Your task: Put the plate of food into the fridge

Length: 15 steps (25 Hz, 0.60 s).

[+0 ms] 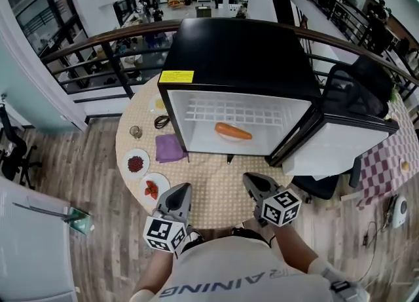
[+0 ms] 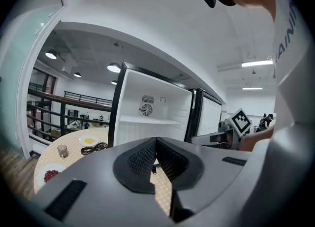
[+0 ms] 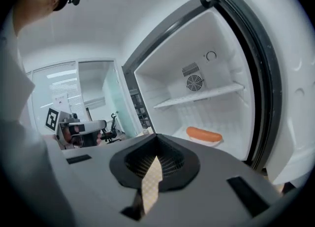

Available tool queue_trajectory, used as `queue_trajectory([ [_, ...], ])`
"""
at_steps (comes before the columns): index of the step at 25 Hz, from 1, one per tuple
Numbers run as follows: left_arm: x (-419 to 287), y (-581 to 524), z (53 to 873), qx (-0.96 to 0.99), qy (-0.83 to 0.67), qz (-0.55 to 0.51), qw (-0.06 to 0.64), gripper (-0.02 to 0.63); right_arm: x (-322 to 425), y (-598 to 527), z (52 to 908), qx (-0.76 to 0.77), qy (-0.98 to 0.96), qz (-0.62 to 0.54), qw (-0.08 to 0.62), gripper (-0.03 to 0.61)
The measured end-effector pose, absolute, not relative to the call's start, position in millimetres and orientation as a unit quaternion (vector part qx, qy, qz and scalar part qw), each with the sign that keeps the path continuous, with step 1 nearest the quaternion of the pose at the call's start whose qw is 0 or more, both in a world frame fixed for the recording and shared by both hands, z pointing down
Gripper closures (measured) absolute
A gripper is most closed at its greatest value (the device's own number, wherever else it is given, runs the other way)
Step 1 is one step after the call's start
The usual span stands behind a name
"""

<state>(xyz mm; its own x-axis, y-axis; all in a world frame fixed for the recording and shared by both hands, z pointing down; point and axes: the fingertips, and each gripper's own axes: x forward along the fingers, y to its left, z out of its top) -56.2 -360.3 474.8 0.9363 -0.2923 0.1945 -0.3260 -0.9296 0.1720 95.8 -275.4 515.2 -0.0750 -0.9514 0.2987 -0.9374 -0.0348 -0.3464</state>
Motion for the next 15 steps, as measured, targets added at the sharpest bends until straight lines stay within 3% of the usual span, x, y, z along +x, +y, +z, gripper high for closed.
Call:
queue_trajectory([
  [7, -47, -359, 463, 0.984, -0.14, 0.079, 0.079, 0.604, 92, -266, 469, -0.703, 0.686, -0.184, 0.034, 0.557],
  [15, -44, -354, 464, 0.984, -0.133, 0.082, 0.081, 0.604, 91, -272, 476, -0.693, 0.686, -0.212, 0.061, 0.557],
])
